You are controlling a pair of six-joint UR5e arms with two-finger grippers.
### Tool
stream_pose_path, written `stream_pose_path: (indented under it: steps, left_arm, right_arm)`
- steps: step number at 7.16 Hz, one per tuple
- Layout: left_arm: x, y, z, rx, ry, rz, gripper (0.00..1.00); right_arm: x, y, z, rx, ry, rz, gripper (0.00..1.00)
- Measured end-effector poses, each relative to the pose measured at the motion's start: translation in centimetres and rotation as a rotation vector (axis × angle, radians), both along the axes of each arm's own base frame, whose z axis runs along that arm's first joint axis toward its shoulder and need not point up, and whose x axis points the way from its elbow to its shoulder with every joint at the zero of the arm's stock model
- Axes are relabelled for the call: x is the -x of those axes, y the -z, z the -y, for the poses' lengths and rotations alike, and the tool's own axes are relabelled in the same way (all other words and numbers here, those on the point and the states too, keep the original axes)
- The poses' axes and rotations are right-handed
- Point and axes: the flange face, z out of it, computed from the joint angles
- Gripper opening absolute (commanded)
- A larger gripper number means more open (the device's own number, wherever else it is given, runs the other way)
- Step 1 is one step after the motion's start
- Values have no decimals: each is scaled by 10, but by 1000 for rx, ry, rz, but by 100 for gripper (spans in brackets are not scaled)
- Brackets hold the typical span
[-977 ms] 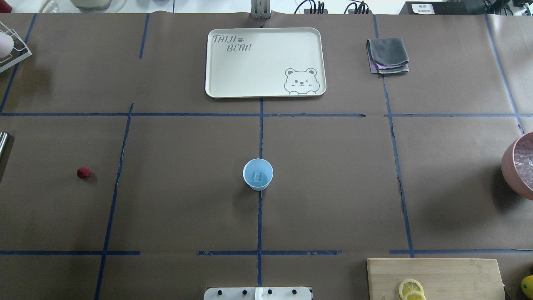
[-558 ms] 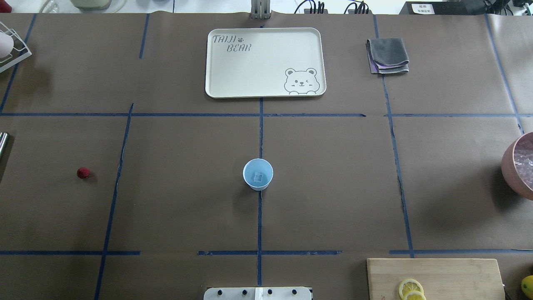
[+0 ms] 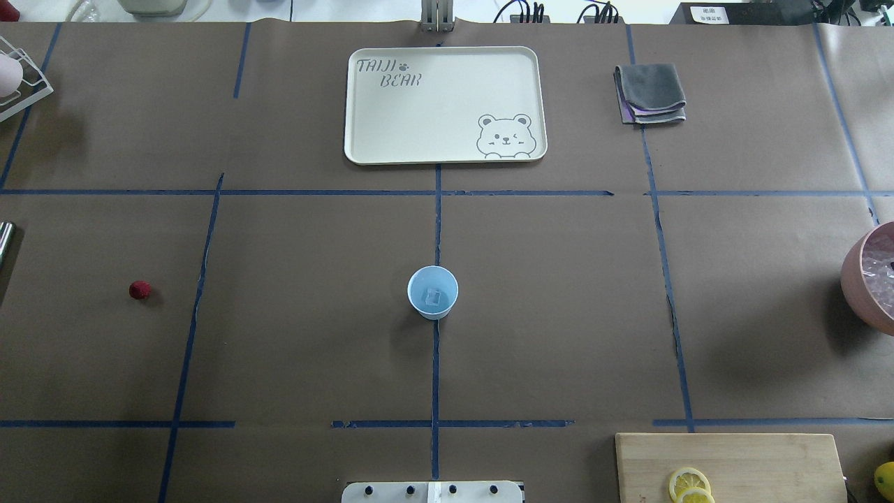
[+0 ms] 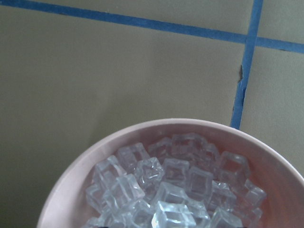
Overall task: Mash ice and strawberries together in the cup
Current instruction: 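Pick another ice cube from the pink bowl with the right gripper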
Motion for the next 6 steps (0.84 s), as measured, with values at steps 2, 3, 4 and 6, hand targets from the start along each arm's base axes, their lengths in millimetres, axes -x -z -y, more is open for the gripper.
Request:
stream_pose_path:
  steps: [2,3,4,6]
  left_arm:
    - [0,-1,-1,0,-1,0,100]
    - [0,-1,-2,0,-1,0,100]
    - [0,-1,-2,1,0,0,100]
    - [0,-2,-3,2,0,0,100]
  right_arm:
    - [1,-3,2,2,1,0,90]
    - [2,-5,1,8,2,1,89]
    - [3,-6,2,11,3,2,86]
    - [4,-6,4,13,3,4,79]
